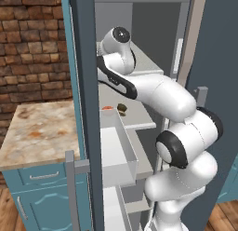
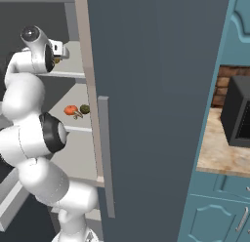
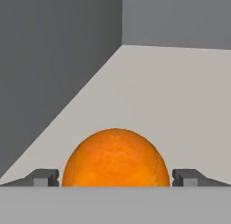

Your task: Take the orange and kiwi from the highest rack and move them to the second highest rack where the squash and mushroom are located, to maximize freezer space. Close the freezer door after rearranging.

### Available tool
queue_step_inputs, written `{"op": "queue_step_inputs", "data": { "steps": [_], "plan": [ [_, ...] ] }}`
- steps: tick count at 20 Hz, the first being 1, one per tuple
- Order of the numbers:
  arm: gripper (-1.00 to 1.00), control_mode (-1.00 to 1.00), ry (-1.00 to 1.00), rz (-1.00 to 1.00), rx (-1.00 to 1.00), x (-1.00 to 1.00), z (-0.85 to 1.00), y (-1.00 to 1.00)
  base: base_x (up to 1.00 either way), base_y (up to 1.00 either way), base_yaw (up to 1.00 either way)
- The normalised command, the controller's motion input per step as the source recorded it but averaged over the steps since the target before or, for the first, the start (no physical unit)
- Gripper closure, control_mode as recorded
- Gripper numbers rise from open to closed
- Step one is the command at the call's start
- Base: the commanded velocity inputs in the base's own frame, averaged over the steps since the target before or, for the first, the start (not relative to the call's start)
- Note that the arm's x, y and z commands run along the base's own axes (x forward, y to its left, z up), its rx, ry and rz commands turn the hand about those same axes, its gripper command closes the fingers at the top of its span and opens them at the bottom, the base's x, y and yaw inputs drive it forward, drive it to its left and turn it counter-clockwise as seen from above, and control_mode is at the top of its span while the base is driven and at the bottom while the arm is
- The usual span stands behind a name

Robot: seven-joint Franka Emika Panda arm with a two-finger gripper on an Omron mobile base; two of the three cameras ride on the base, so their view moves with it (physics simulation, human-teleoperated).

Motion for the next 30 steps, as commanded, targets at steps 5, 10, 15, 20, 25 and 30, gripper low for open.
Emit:
{"op": "queue_step_inputs", "data": {
  "steps": [5,10,15,20,25,30],
  "plan": [
    [1.0,-1.0,0.05,0.0,-0.01,0.15,-0.27,0.08,0.0,0.0,0.0],
    [1.0,-1.0,-0.01,0.0,-0.02,-0.12,-0.23,-0.03,0.0,0.0,0.0],
    [1.0,-1.0,-0.13,0.0,0.0,-0.83,0.0,-0.36,0.0,0.0,0.0],
    [1.0,-1.0,-0.1,0.0,0.05,-1.0,0.0,-0.73,0.0,0.0,0.0],
    [1.0,-1.0,0.0,0.0,0.13,-1.0,0.0,-0.58,0.0,0.0,0.0],
    [1.0,-1.0,0.12,-0.05,0.01,-0.98,-0.42,-0.23,0.0,0.0,0.0]
  ]
}}
